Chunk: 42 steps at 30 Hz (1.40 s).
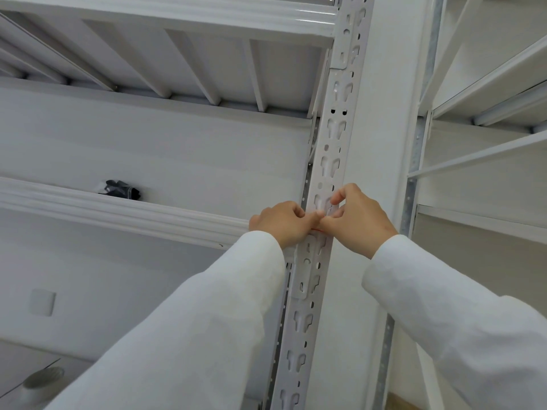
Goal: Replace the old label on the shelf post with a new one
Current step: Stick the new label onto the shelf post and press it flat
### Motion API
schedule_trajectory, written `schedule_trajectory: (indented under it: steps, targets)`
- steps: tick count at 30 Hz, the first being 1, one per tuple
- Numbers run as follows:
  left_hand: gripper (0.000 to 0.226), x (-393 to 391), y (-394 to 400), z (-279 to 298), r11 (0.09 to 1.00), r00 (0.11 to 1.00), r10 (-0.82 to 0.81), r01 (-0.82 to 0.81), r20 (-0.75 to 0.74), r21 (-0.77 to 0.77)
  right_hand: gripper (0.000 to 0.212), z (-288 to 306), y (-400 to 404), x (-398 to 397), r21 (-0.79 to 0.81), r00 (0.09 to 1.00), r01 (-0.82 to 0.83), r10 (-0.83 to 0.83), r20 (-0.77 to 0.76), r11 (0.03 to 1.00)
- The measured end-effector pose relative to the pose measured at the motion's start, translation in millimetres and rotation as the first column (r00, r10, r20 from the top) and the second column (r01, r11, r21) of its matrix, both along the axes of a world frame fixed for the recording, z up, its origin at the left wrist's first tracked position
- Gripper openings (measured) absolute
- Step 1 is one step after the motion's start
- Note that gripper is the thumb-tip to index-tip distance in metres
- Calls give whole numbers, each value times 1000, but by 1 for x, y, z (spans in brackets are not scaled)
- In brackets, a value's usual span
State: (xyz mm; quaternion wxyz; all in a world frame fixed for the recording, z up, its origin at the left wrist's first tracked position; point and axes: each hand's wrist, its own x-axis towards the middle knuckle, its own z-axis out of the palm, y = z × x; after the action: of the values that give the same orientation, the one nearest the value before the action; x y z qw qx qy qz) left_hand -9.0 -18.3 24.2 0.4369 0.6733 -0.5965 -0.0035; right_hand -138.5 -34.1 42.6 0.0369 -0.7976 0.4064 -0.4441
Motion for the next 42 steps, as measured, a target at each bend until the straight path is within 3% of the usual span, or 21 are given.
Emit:
schedule_trajectory:
  steps: [10, 18, 23, 28, 30, 32, 34, 36, 39, 42]
  targets:
    - [32, 2, 0, 1, 999, 999, -34, 33, 20, 26, 32, 7, -2, -3, -14, 999, 35, -35, 17, 999]
    - [38, 14, 2, 5, 967, 971, -226, 233, -76, 106, 12, 9, -1, -1, -120, 989, 144, -147, -15, 982]
    - [38, 14, 4, 4, 963, 969, -238, 243, -61, 115, 17, 12, 2, 1, -192, 973, 196, -215, -82, 962]
    - [35, 14, 6, 6, 961, 970, -240, 244, -40, 130, 28, 10, 5, -4, -380, 931, 332, -364, -15, 863]
    - [35, 14, 9, 7, 960, 969, -242, 246, -41, 136, 28, 10, -1, -10, -275, 956, 293, -288, 59, 916]
    - [36, 13, 11, 8, 960, 970, -239, 242, -38, 139, 46, 9, -8, -11, 1, 977, 141, -139, 162, 990]
    - [37, 12, 12, 9, 962, 972, -233, 235, -32, 139, 75, 7, -11, -6, 254, 970, -35, -28, 243, 967]
    - [36, 12, 13, 10, 962, 972, -234, 235, -22, 137, 85, 5, -15, 0, 359, 970, -127, 40, 242, 925]
    - [36, 12, 12, 9, 963, 972, -236, 236, -10, 128, 39, 1, -24, 7, 294, 962, -212, 145, 233, 932]
    - [37, 14, 10, 7, 965, 973, -229, 227, 2, 131, 35, -2, -29, 7, 262, 955, -248, 191, 227, 932]
